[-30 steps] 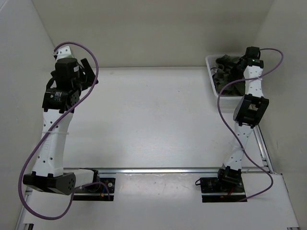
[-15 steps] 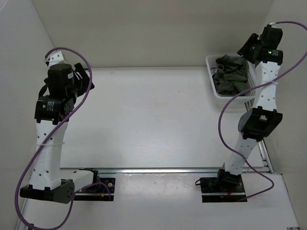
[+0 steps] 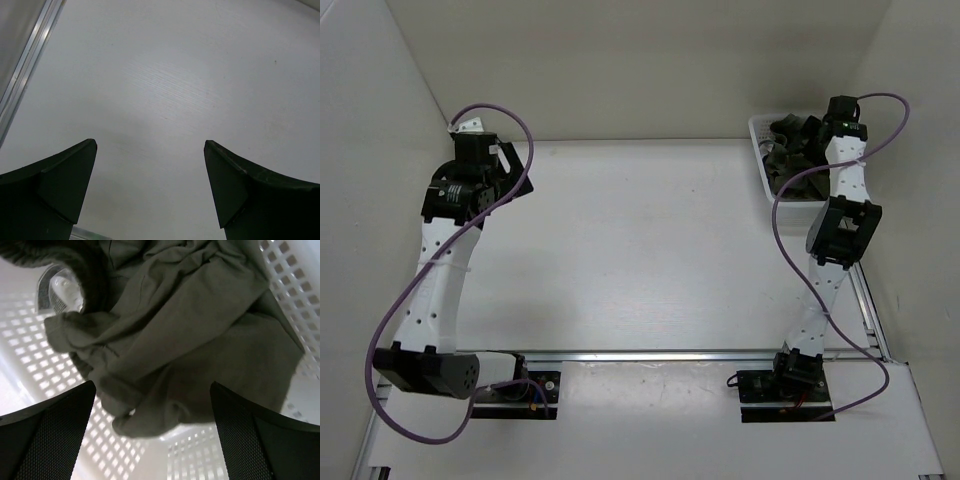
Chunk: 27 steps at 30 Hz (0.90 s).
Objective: Fold and stack the shorts
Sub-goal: Grab the shorts from the pile
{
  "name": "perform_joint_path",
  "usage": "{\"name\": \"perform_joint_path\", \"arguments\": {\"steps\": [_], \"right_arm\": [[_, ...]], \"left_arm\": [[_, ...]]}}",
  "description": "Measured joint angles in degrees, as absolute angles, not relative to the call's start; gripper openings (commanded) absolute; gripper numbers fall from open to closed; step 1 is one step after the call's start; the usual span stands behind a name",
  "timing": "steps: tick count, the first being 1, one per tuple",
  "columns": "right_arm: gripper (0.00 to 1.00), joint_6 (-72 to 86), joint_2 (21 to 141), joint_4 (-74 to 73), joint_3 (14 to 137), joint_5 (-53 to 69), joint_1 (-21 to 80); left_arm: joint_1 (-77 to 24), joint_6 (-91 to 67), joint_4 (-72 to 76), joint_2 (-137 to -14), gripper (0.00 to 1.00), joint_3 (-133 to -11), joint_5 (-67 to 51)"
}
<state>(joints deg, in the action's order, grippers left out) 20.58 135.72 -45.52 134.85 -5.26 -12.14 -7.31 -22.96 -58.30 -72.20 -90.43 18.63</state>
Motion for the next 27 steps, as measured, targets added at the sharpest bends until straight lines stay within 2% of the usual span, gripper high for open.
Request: {"name": "perform_joint_path", "arguments": {"steps": [4,7,10,11,12,13,14,15,21,27], "right_arm": [[0.98,21.7,139.7,-45.0,137.8,-5.2,-12.1],[0.89,23.0,141.8,-44.6,138.3,-5.2,-12.1],[0.64,24.0,143.7,-44.2,138.3,-5.1,-12.1],[0.51,24.4,144.2,-44.0,138.3,-5.1,-12.1],[0.3,24.6,144.6,-43.8,138.3,-5.0,-12.1],[0.22,24.7,144.8,-43.6,138.3,-4.8,-12.1],[0.07,25.2,144.9,-43.5,138.3,-4.3,-12.1],[0.01,25.3,144.9,-43.4,138.3,-3.9,-12.2],[0.0,25.8,140.9,-43.5,138.3,-0.9,-12.3],[0.0,25.2,122.1,-40.6,138.0,4.4,-8.4]], "left_arm": [[-7.3,-23.0,-58.7,-75.9,1.0,-90.4,18.5],[-7.3,-23.0,-59.0,-76.9,1.0,-90.4,18.4],[-7.3,-23.0,-59.1,-76.9,1.0,-90.4,18.4],[-7.3,-23.0,-59.2,-76.9,1.0,-90.4,18.4],[-7.3,-23.1,-59.2,-76.9,1.0,-90.4,18.4],[-7.3,-23.2,-59.2,-76.9,1.0,-90.4,18.4],[-7.3,-23.2,-59.4,-76.9,1.0,-90.4,18.4],[-7.3,-23.4,-59.4,-76.9,1.0,-90.4,18.4],[-7.3,-24.1,-60.1,-74.8,1.0,-90.4,18.4],[-7.3,-24.7,-60.9,-68.0,1.0,-90.0,18.2]]}}
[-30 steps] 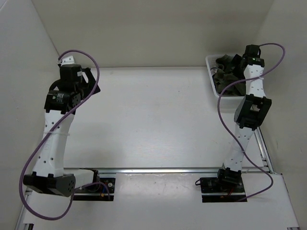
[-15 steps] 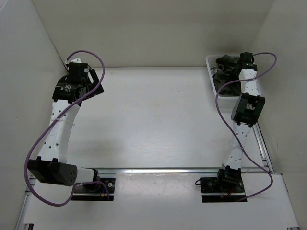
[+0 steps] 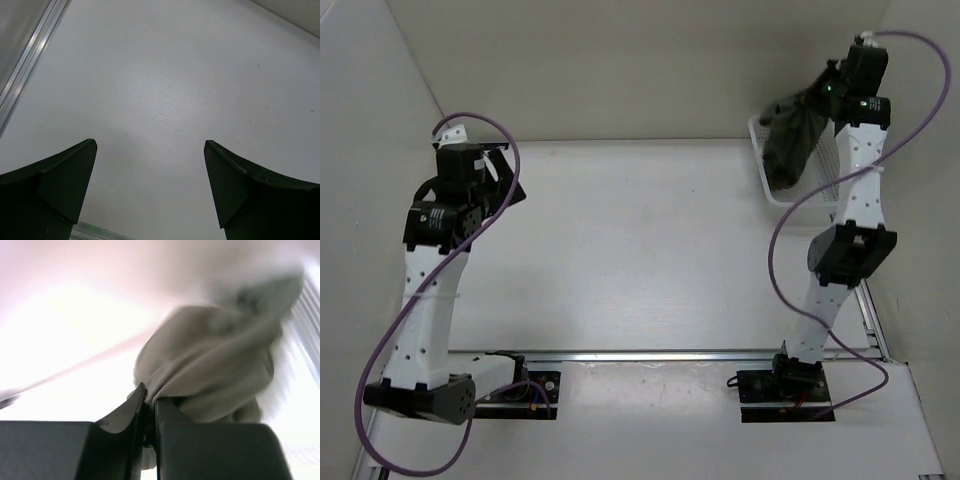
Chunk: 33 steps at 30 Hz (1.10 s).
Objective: Fold and stack the shorts
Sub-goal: Grab the shorts from the pile, then move the shorts to the center of the board
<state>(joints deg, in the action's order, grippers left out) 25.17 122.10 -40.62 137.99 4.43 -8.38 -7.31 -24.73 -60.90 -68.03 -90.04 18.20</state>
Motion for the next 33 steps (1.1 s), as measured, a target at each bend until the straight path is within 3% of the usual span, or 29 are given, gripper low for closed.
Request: {"name": "perform_joint_path", "arguments": {"steps": [6,8,9,10,11,12,14,17,20,22,23,24,25,27,30,31,33], "right_arm": [[0.01,20.1,99.3,-32.1,137.6,5.2,12.8],[0.07,18.4,94.2,-29.1,133.6,5.9,21.3],[0.17,17.8,92.1,-28.4,131.0,5.9,24.1],[0.34,17.5,90.5,-27.7,128.0,5.7,26.8],[0.68,17.3,89.8,-26.7,124.7,5.0,29.3],[0.78,17.6,89.5,-25.9,121.2,4.2,31.4],[0.9,17.5,91.3,-26.0,114.3,2.7,35.9],[0.99,18.4,98.7,-28.9,106.6,-0.3,41.1],[0.99,20.6,102.5,-33.9,96.8,-2.4,42.7],[0.9,22.4,100.7,-37.2,90.8,-2.6,40.4],[0.81,23.3,98.6,-37.4,87.7,-2.5,38.1],[0.53,24.1,95.4,-37.2,84.3,-2.5,35.4],[0.32,24.6,91.6,-37.5,81.3,-2.7,32.6],[0.05,26.0,83.2,-37.1,76.4,-4.1,27.7],[0.05,27.2,71.0,-35.9,69.3,-5.0,28.0],[0.24,27.7,68.4,-35.6,67.1,-4.8,29.8],[0.5,28.9,65.3,-35.1,62.9,-4.4,34.7]], "left_arm": [[-7.3,-26.5,-63.4,-61.6,1.0,-90.5,20.0],[-7.3,-27.0,-63.8,-61.1,1.0,-91.9,21.2],[-7.3,-27.2,-63.9,-60.9,1.0,-92.5,22.0],[-7.3,-27.4,-64.0,-60.8,1.0,-93.2,23.0],[-7.3,-27.6,-64.1,-60.6,1.0,-93.7,23.9],[-7.3,-27.9,-64.3,-60.4,1.0,-94.1,24.9],[-7.0,-28.5,-64.7,-60.0,1.0,-94.6,26.5],[-6.3,-29.5,-65.7,-59.3,1.0,-95.5,28.0],[-6.0,-30.1,-66.2,-58.6,1.0,-96.2,28.3],[-6.0,-30.2,-66.8,-58.3,0.98,-96.1,27.6],[-6.0,-30.2,-66.9,-58.2,0.74,-95.8,27.0],[-5.9,-30.3,-66.8,-58.0,0.61,-95.0,26.0],[-5.9,-30.4,-66.6,-57.8,0.45,-93.6,24.8],[-6.1,-30.3,-66.0,-57.1,0.25,-89.1,21.5],[-7.7,-30.7,-64.2,-57.3,0.29,-80.1,15.6],[-8.4,-30.9,-63.8,-58.2,0.4,-77.4,13.7],[-9.9,-31.3,-62.6,-60.9,0.62,-72.2,9.2]]}}
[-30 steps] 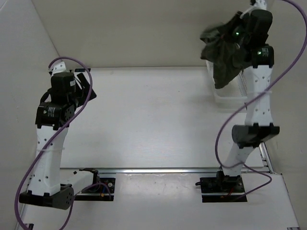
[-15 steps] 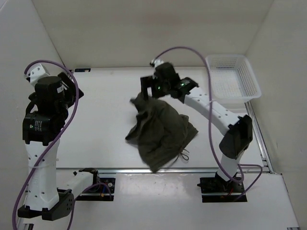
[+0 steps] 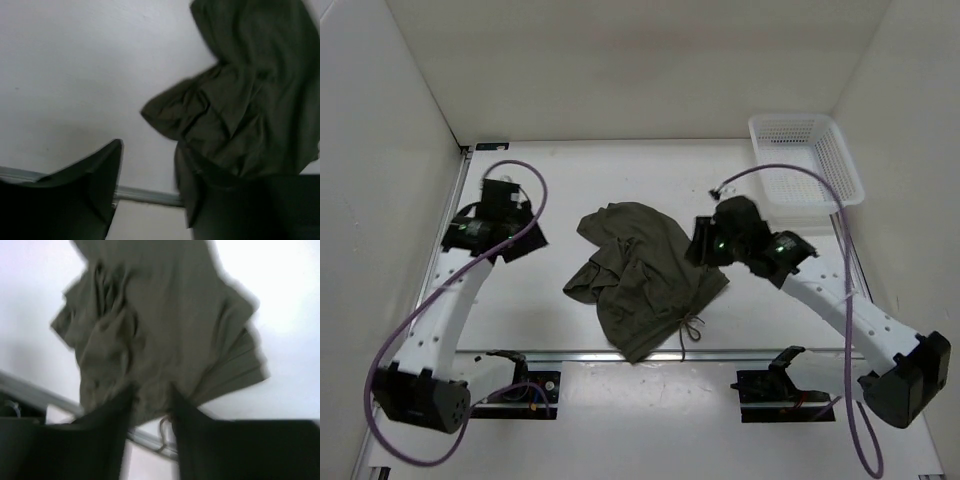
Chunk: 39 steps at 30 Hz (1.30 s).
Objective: Fold and stack the shorts
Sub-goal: Move the shorts to the center of the board
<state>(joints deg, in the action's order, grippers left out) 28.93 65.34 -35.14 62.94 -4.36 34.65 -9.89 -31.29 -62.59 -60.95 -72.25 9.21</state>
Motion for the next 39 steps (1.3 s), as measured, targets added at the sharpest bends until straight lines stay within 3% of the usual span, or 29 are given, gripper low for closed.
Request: {"name": "perform_joint_path", "arguments": {"steps": [1,2,4,10,16,17,20,21,22,23,24,25,33,36,39], "right_arm": [[0.76,29.6,65.0,-35.0,61.2,-4.5,38.2],[0.84,29.9,65.3,-35.1,59.7,-5.3,41.8],[0.94,30.7,68.6,-36.1,58.5,-6.5,50.3],[0.93,30.9,83.7,-37.9,64.8,-12.9,73.2],[0.89,29.6,95.0,-35.1,67.2,-15.1,78.1],[0.87,29.5,96.6,-34.5,67.3,-15.2,78.2],[0.66,29.2,101.0,-33.2,67.5,-15.8,78.3],[0.46,29.3,101.9,-33.1,67.5,-16.3,78.3],[0.32,29.6,102.4,-33.0,67.5,-16.8,78.3],[0.08,29.8,102.6,-32.9,67.5,-17.1,78.3],[0.0,29.8,102.6,-33.0,67.6,-17.7,78.3],[0.0,30.2,102.6,-33.1,67.8,-18.4,78.3],[0.0,29.8,96.6,-36.9,65.7,-26.8,70.4],[0.0,24.3,89.7,-38.1,66.7,-29.8,59.4],[0.0,17.1,86.3,-38.9,75.6,-30.4,44.8]], "left_arm": [[-11.0,-31.8,-61.6,-63.0,0.76,-70.0,7.3],[-12.3,-32.1,-60.6,-65.3,0.92,-68.1,5.7],[-15.2,-32.9,-58.8,-70.1,0.96,-65.3,2.4],[-19.4,-32.8,-55.2,-82.3,0.95,-61.9,-2.4],[-19.7,-33.2,-50.6,-92.3,0.98,-61.1,-3.8],[-19.7,-33.1,-50.2,-94.2,0.98,-61.4,-3.9],[-19.7,-32.4,-49.5,-100.5,0.91,-63.6,-4.2],[-19.7,-32.1,-49.2,-102.5,0.8,-64.5,-4.4],[-19.7,-31.7,-50.1,-104.4,0.69,-65.9,-4.4],[-19.6,-31.6,-50.6,-105.1,0.53,-66.8,-4.6],[-19.6,-31.6,-50.5,-105.5,0.33,-67.4,-4.9],[-19.6,-31.3,-50.2,-106.1,0.11,-68.0,-5.3],[-19.2,-29.8,-54.3,-109.1,0.1,-79.8,-5.3],[-17.7,-29.3,-59.5,-111.0,0.1,-95.2,-4.9],[-15.5,-28.9,-63.9,-115.8,0.1,-117.5,-5.2]]}}
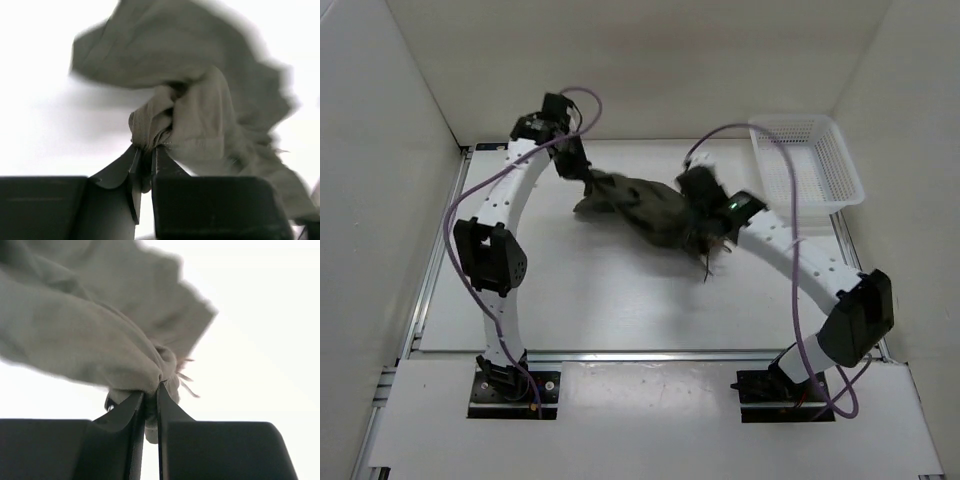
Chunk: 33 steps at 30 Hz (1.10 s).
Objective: Fold and stack the shorts
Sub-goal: Move the shorts to the center of the board
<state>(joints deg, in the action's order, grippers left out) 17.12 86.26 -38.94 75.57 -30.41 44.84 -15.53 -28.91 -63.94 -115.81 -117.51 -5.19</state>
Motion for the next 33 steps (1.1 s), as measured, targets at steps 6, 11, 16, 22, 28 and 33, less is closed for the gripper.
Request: {"name": "perform_joint_path", "arguments": {"steps": [6,11,16,22,28,33], "right_arm": [[0.0,4.3,86.0,-36.6,101.5,-27.9,29.8],[0.03,-2.5,76.9,-30.4,95.6,-26.1,33.9],[1.0,-1.0,65.3,-29.9,71.6,-27.6,37.7],[0.99,8.8,63.0,-36.2,56.3,-29.7,36.1],[0.18,19.0,57.1,-37.4,56.1,-23.2,31.1],[0.0,29.1,55.9,-37.1,54.8,-10.0,28.1]], "left_arm": [[-9.0,-29.0,-66.1,-113.4,0.1,-135.0,-10.4],[-1.7,-29.4,-64.7,-99.3,0.21,-118.1,-13.3],[-0.3,-28.9,-62.1,-85.7,1.0,-89.8,-11.7],[0.3,-28.9,-63.8,-90.5,0.97,-80.4,-10.1],[0.4,-28.5,-64.3,-87.9,0.19,-83.9,-8.2],[0.1,-27.7,-63.7,-79.7,0.1,-81.4,-6.9]]}}
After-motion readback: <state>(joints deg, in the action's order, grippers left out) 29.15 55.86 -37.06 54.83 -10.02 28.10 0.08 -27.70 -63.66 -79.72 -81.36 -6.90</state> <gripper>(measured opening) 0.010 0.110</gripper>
